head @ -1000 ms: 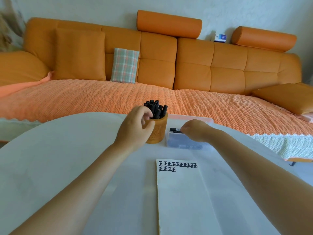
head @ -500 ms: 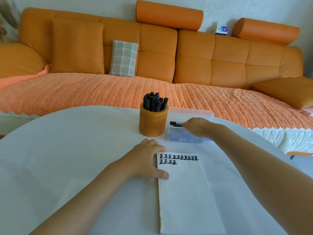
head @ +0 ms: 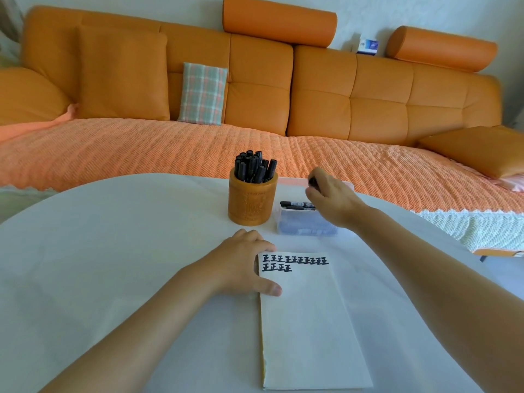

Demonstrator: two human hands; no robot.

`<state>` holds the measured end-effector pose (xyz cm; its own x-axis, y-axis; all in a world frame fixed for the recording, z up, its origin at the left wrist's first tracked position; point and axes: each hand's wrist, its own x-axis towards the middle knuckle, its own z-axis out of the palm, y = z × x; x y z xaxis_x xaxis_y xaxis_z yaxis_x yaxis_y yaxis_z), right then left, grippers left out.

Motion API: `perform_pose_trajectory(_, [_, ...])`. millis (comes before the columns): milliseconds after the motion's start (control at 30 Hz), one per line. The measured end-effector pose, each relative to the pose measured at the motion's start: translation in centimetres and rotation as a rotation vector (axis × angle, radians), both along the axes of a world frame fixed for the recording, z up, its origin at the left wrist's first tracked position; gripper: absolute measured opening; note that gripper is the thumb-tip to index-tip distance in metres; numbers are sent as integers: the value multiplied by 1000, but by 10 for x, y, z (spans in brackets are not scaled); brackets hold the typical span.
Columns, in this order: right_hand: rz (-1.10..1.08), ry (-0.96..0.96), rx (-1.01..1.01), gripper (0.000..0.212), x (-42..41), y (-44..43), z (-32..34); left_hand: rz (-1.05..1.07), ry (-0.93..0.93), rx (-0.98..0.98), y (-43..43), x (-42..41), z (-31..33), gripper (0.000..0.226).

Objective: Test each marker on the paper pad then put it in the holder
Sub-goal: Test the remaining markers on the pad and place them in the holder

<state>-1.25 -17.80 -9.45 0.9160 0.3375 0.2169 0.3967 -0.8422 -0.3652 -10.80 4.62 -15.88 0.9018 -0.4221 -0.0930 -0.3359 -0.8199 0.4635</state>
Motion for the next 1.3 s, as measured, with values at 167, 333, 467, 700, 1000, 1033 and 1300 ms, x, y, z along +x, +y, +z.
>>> perform_pose_trajectory(167, [171, -262, -52, 28, -20, 11, 12, 63, -72, -144, 0, -3, 2, 62])
perform_pose_trajectory(333, [292, -230, -189, 42, -67, 20, 0, 160, -257, -406, -3, -3, 9, 29])
perform_pose_trajectory(467, [232, 6, -167, 46, -88, 16, -25, 174, -314, -454, -12, -8, 17, 27])
perform_pose_trajectory(700, [196, 104, 79, 26, -89, 2, -39, 75, -358, -110, -10, -1, 17, 15])
perform_pose_trajectory(1000, [-53, 360, 815, 19, -77, -7, -29, 228, -337, -382, -3, 8, 17, 14])
perform_pose_trajectory(1033, [-52, 411, 952, 17, -77, -7, -28, 238, -309, -418, -4, 6, 18, 13])
perform_pose_trajectory(1300, [106, 413, 1177, 15, -79, 5, -26, 110, -187, -375, -27, -5, 23, 9])
